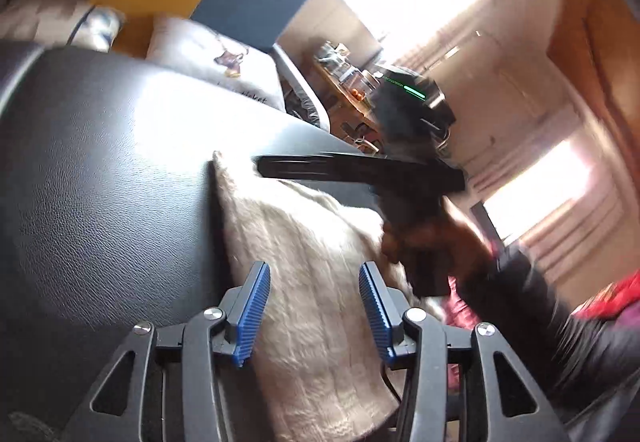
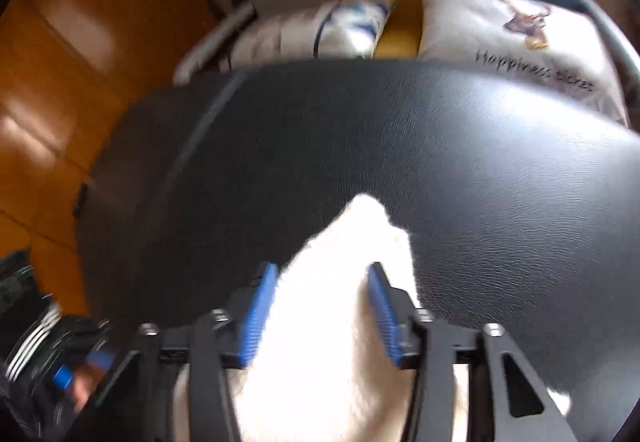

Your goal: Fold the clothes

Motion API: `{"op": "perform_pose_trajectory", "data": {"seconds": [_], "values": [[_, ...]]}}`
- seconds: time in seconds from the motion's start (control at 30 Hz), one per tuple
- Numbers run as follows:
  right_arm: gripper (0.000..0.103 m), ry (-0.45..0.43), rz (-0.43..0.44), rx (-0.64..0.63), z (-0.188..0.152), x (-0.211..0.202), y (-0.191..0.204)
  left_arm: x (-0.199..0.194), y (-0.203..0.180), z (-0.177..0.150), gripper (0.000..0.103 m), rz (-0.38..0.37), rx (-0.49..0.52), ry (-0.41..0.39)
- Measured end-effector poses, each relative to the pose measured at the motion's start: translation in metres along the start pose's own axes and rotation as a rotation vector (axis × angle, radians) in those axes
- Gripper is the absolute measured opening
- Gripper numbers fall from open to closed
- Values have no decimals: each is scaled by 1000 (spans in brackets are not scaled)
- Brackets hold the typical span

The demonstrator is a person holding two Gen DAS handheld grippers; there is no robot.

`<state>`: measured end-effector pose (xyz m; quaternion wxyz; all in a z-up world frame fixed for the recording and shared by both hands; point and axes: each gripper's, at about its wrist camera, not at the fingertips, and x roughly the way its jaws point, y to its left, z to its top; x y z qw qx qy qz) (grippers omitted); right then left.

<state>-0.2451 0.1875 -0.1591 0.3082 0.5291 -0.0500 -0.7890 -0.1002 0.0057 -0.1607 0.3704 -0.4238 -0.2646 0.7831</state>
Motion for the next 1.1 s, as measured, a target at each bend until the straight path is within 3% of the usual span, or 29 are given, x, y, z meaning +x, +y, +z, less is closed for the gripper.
{"op": "perform_pose_trajectory", "data": {"seconds": [0.17,0.4,0.7,1.0,1.03,1.1], "values": [[78,-100,113,134,-27,-53,-14,18,23,8,52,-37,-72,72],[101,-201,231,299,-123,-135,-41,44,53,14,56,-75,-160,165],[103,-217,268,547,-232,-152,-94,66,54,10,64,-82,-146,213],[103,-122,273,526,-222,-91,-78,96,29,17,71,-12,-4,267],[103,-130,267,522,-219,-88,-75,97,25,17,70,-1,28,272],[103,-155,266,544,-218,-85,-73,98,18,14,58,23,88,273]]}}
